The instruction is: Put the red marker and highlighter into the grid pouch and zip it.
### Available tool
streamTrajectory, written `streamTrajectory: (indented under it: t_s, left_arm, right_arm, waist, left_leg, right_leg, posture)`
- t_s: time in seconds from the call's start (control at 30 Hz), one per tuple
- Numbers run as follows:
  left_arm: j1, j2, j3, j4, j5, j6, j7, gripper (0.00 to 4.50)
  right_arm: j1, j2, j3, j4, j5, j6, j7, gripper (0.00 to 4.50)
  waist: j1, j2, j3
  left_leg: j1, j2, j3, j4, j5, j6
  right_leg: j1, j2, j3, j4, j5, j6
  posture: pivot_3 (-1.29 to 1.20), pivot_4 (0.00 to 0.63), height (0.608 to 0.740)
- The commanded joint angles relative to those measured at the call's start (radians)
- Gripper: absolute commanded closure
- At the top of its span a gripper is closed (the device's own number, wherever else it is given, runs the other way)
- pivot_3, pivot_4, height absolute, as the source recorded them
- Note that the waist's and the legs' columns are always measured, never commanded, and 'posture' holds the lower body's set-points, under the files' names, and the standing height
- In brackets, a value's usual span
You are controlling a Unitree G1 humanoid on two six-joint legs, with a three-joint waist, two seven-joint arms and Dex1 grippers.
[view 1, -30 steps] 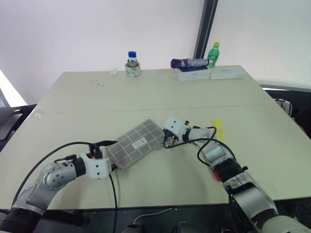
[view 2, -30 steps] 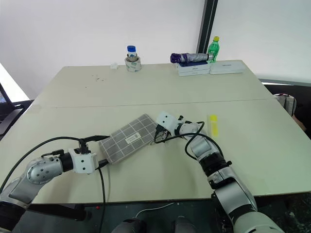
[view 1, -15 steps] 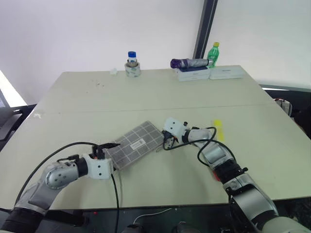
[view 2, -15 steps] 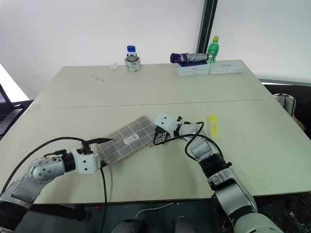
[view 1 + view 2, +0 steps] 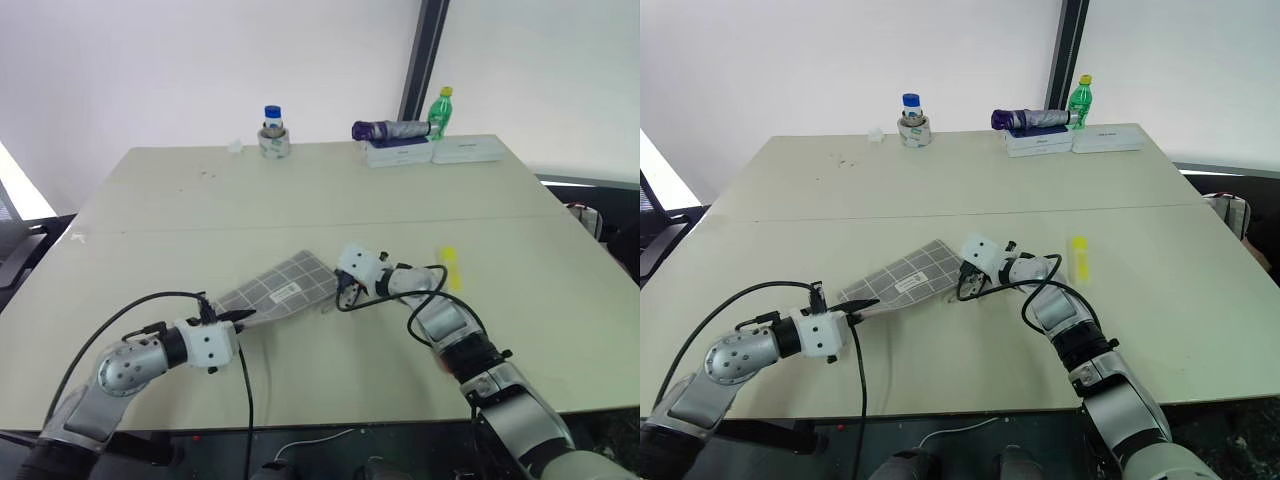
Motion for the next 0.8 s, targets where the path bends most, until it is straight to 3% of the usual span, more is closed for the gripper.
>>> streamTrajectory:
  t_s: [0.03, 0.1, 0.2, 0.33, 0.43, 0.8]
  left_arm:
    - [-0.010, -0.023, 0.077, -0.101, -0.079, 0.145, 0.036, 4.50]
    - [-0.018, -0.054, 0.098, -0.139, -0.103, 0.215, 0.064, 4.50]
    - [-0.031, -0.099, 0.110, -0.174, -0.121, 0.294, 0.103, 4.50]
    - [-0.033, -0.132, 0.110, -0.201, -0.120, 0.338, 0.128, 4.50]
    - [-0.037, -0.151, 0.104, -0.222, -0.130, 0.360, 0.137, 4.50]
    - [-0.011, -0.161, 0.056, -0.305, -0.143, 0.406, 0.099, 4.50]
  right_arm:
    - [-0.039, -0.046, -0.098, -0.090, 0.044, 0.031, -0.012, 3.98]
    - [-0.037, -0.079, -0.132, -0.139, 0.059, 0.060, -0.004, 3.29]
    - [-0.020, -0.096, -0.218, -0.251, 0.162, 0.191, 0.037, 1.82]
    - [0.005, -0.073, -0.325, -0.383, 0.330, 0.425, 0.062, 1.82]
    - [0.036, -0.057, -0.330, -0.432, 0.381, 0.498, 0.054, 1.82]
    - [0.048, 0.013, -0.282, -0.406, 0.420, 0.486, -0.008, 1.82]
  waist:
    - [-0.001, 0.000, 0.000]
    - [-0.001, 0.000, 0.000]
    - [-0.001, 0.000, 0.000]
    - [-0.005, 0.000, 0.000]
    - [-0.001, 0.000, 0.000]
    - [-0.001, 0.000, 0.000]
  left_leg:
    - [0.000, 0.000, 0.000, 0.000, 0.000, 0.000]
    - [0.000, 0.000, 0.000, 0.000, 0.000, 0.000]
    - [0.000, 0.000, 0.000, 0.000, 0.000, 0.000]
    - [0.000, 0.001, 0.000, 0.000, 0.000, 0.000]
    - [0.000, 0.001, 0.000, 0.000, 0.000, 0.000]
    - [0.000, 0.001, 0.000, 0.000, 0.000, 0.000]
  right_leg:
    - [0.000, 0.000, 0.000, 0.000, 0.000, 0.000]
    - [0.000, 0.000, 0.000, 0.000, 0.000, 0.000]
    - [0.000, 0.000, 0.000, 0.000, 0.000, 0.000]
    - [0.000, 0.001, 0.000, 0.000, 0.000, 0.000]
    - [0.000, 0.001, 0.001, 0.000, 0.000, 0.000]
    - [0.000, 0.001, 0.001, 0.000, 0.000, 0.000]
  posture:
    - [0.00, 0.150, 0.740]
    - [0.00, 0.150, 0.740]
    - [0.00, 0.150, 0.740]
    - [0.00, 0.150, 0.740]
    - [0.00, 0.150, 0.740]
    - [0.00, 0.150, 0.740]
